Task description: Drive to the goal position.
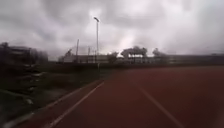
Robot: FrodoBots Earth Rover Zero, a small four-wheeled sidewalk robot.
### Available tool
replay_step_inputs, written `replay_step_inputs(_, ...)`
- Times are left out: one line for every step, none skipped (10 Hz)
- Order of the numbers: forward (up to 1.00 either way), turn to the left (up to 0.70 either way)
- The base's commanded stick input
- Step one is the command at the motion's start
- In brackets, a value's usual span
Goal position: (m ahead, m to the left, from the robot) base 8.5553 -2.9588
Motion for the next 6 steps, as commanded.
replay_step_inputs(0.7,0.0)
replay_step_inputs(0.7,0.0)
replay_step_inputs(0.7,0.0)
replay_step_inputs(0.7,0.0)
replay_step_inputs(0.7,0.0)
replay_step_inputs(0.7,0.0)
